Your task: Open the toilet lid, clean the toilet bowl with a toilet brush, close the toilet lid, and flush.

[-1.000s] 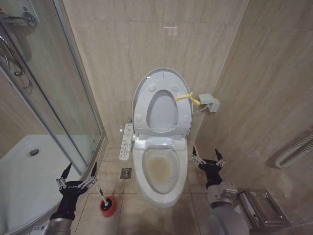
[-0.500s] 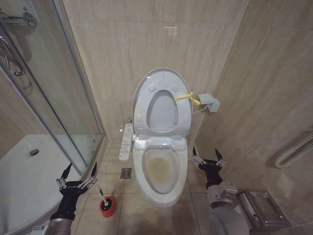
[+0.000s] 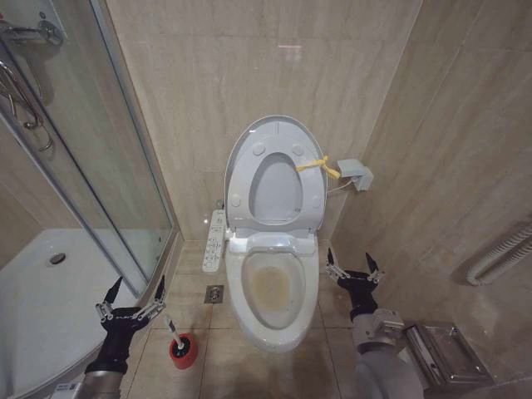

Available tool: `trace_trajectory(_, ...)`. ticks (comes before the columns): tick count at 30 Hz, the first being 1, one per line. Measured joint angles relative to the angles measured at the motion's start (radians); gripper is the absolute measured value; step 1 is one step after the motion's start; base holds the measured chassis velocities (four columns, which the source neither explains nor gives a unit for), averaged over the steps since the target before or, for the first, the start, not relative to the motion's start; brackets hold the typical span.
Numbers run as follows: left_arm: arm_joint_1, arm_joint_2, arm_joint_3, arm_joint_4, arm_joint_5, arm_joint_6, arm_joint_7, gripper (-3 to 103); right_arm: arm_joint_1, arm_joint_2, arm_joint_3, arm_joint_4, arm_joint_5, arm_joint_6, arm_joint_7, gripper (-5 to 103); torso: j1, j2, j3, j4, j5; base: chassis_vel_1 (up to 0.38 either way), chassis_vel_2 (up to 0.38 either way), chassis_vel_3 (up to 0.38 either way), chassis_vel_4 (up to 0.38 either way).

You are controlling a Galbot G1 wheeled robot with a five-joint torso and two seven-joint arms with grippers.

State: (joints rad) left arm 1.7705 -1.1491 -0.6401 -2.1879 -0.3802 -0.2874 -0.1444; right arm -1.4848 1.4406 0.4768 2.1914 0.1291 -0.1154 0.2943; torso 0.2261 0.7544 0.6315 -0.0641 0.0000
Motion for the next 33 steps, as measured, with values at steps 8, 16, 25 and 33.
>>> trace_trajectory(8,0.000,0.000,0.000,0.000,0.000,0.000,0.000,100,0.000,0.000,0.000,0.000,0.000,0.000,0.000,100,0.000,0.000,0.000,0.0000,0.0000,0.000,0.000,0.000,0.000)
trace_trajectory(16,0.000,0.000,0.000,0.000,0.000,0.000,0.000,100,0.000,0.000,0.000,0.000,0.000,0.000,0.000,100,0.000,0.000,0.000,0.0000,0.0000,0.000,0.000,0.000,0.000)
trace_trajectory(25,0.000,0.000,0.000,0.000,0.000,0.000,0.000,100,0.000,0.000,0.000,0.000,0.000,0.000,0.000,100,0.000,0.000,0.000,0.0000,0.0000,0.000,0.000,0.000,0.000)
trace_trajectory(33,0.000,0.000,0.000,0.000,0.000,0.000,0.000,100,0.000,0.000,0.000,0.000,0.000,0.000,0.000,100,0.000,0.000,0.000,0.0000,0.0000,0.000,0.000,0.000,0.000)
